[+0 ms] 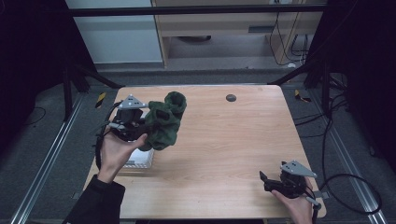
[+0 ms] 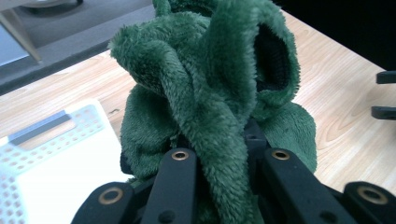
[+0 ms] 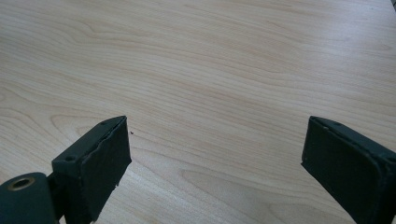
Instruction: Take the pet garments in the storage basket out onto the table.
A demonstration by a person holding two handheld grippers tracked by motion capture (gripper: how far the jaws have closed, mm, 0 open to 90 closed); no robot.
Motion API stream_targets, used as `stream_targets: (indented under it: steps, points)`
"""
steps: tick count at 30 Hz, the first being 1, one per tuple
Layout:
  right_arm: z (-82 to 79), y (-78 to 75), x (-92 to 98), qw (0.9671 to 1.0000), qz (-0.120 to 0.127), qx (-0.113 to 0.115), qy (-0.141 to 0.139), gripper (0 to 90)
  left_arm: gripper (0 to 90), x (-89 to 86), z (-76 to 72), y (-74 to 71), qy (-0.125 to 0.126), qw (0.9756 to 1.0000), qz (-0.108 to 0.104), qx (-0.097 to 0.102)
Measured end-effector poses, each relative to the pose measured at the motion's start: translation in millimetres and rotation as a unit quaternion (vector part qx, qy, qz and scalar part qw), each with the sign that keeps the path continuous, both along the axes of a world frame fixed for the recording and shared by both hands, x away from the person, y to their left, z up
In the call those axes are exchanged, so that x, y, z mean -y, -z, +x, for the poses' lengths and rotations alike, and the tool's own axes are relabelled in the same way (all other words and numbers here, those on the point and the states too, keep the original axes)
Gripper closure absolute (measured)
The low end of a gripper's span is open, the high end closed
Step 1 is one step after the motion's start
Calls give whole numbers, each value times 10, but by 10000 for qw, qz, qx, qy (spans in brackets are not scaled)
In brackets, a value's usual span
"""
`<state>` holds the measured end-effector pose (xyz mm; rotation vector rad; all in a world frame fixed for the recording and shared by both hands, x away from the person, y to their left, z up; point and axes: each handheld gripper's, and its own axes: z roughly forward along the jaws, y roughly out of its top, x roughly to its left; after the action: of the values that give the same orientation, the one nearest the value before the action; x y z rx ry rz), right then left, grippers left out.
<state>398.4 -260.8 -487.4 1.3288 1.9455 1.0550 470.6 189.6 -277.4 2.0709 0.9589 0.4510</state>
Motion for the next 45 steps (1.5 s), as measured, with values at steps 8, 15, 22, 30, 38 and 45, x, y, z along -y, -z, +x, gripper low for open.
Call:
stream_targets:
  steps: [8,15,22,30,38,45]
  points:
    - [-1,0,6,10000,-1,32,7,78,797,202,29,49,175,9998,85,-52]
    - [-7,-10,10,10000,19,57,11,79,796,382,46,136,335,9993,125,-97]
    - [-2,-6,25,10000,1,59,47,80,795,593,76,246,496,9984,202,-171]
    - [-8,-8,31,10000,-4,68,41,84,795,845,122,358,647,9974,237,-217]
    - [-7,-5,31,10000,-12,66,34,85,795,1016,207,547,704,9967,213,-352]
    - [-8,-3,26,10000,17,29,35,86,794,1135,262,777,715,9958,289,-503]
